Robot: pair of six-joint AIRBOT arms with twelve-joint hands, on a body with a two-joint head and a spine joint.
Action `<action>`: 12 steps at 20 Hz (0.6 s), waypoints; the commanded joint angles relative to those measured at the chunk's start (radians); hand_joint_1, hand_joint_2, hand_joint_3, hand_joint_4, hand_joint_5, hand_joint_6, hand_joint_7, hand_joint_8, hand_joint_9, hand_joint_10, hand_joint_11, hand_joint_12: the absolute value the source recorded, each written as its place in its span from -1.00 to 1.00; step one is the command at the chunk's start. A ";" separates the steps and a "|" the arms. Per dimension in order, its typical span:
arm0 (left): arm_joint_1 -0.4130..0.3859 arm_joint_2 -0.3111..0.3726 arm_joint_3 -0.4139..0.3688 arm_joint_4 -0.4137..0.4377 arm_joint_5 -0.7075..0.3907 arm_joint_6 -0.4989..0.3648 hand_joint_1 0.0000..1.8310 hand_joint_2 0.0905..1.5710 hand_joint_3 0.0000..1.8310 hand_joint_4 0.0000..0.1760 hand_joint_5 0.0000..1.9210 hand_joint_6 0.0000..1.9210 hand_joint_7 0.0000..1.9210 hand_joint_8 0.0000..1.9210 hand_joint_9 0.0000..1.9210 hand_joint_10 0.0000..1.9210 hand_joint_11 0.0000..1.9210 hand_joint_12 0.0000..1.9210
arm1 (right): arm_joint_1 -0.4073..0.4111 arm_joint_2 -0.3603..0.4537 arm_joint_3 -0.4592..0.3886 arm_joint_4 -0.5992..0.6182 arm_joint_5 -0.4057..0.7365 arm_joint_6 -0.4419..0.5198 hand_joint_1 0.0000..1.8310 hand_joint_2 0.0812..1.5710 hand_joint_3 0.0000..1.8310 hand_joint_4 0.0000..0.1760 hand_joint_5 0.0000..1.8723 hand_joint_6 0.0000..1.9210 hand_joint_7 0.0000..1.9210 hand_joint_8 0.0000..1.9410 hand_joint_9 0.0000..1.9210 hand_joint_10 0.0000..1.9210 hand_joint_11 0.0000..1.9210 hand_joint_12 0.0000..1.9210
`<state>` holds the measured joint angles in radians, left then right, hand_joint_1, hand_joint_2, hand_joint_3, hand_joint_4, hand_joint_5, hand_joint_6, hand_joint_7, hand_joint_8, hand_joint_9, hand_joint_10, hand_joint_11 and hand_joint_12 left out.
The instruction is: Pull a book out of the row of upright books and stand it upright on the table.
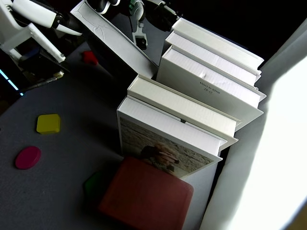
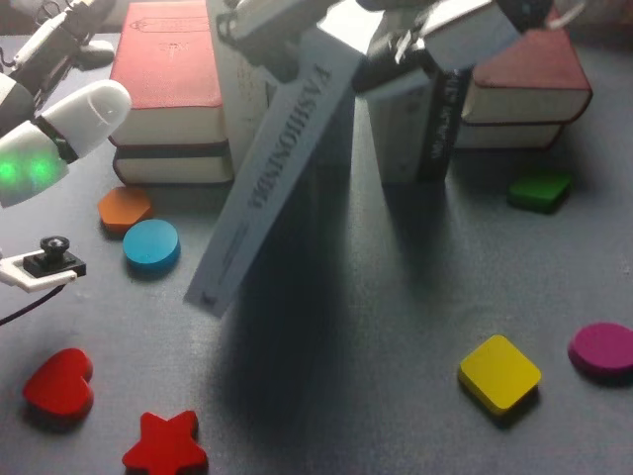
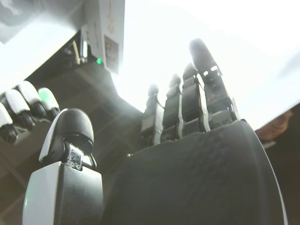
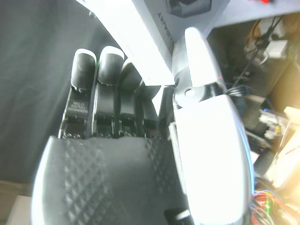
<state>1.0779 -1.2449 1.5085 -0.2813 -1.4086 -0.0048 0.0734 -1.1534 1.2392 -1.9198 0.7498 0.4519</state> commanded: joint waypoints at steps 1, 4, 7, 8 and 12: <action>-0.011 -0.005 0.007 -0.012 -0.117 -0.010 -0.67 0.74 -0.99 -0.90 -0.92 -0.99 -0.99 -1.00 -1.00 -1.00 -1.00 -0.54 | 0.015 -0.003 0.004 0.041 -0.037 -0.003 0.29 0.53 -1.00 -1.00 -0.22 0.33 -0.11 0.38 -0.30 0.50 -0.69 1.00; -0.018 -0.020 0.021 -0.008 -0.109 -0.011 -0.59 0.80 -1.00 -0.46 -0.83 -0.98 -0.84 -0.98 -0.76 -0.93 -1.00 0.42 | 0.020 -0.016 0.017 0.052 -0.039 -0.003 0.23 0.56 -1.00 -1.00 -0.67 0.19 -0.73 0.09 -0.75 0.39 -0.79 0.87; -0.027 -0.021 0.020 -0.001 -0.108 -0.013 -0.63 0.78 -1.00 -0.02 -0.80 -0.99 -0.96 -1.00 -0.99 -1.00 -1.00 -0.05 | 0.014 -0.027 0.031 0.076 -0.041 -0.004 0.24 0.26 -1.00 -0.90 -0.98 -0.65 -0.86 -0.68 -1.00 -0.06 -1.00 0.35; -0.030 -0.021 0.020 0.002 -0.108 -0.013 -0.65 0.79 -1.00 -0.18 -0.80 -0.99 -0.95 -0.99 -0.96 -0.99 -1.00 -0.07 | 0.013 -0.026 0.032 0.088 -0.041 -0.007 0.17 0.19 -1.00 -0.89 -1.00 -0.93 -0.90 -0.85 -0.97 -0.44 -1.00 0.06; -0.031 -0.021 0.017 0.004 -0.109 -0.014 -0.67 0.82 -1.00 -0.31 -0.86 -1.00 -0.94 -1.00 -0.93 -0.99 -1.00 0.09 | 0.013 -0.015 0.034 0.138 -0.045 -0.043 -0.12 0.05 -1.00 0.25 -1.00 -1.00 -1.00 -1.00 -1.00 -0.94 -1.00 -0.58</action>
<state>1.0573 -1.2659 1.5249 -0.2653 -1.3911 -0.0059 0.0765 -1.1683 1.2701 -1.8580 0.7383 0.4156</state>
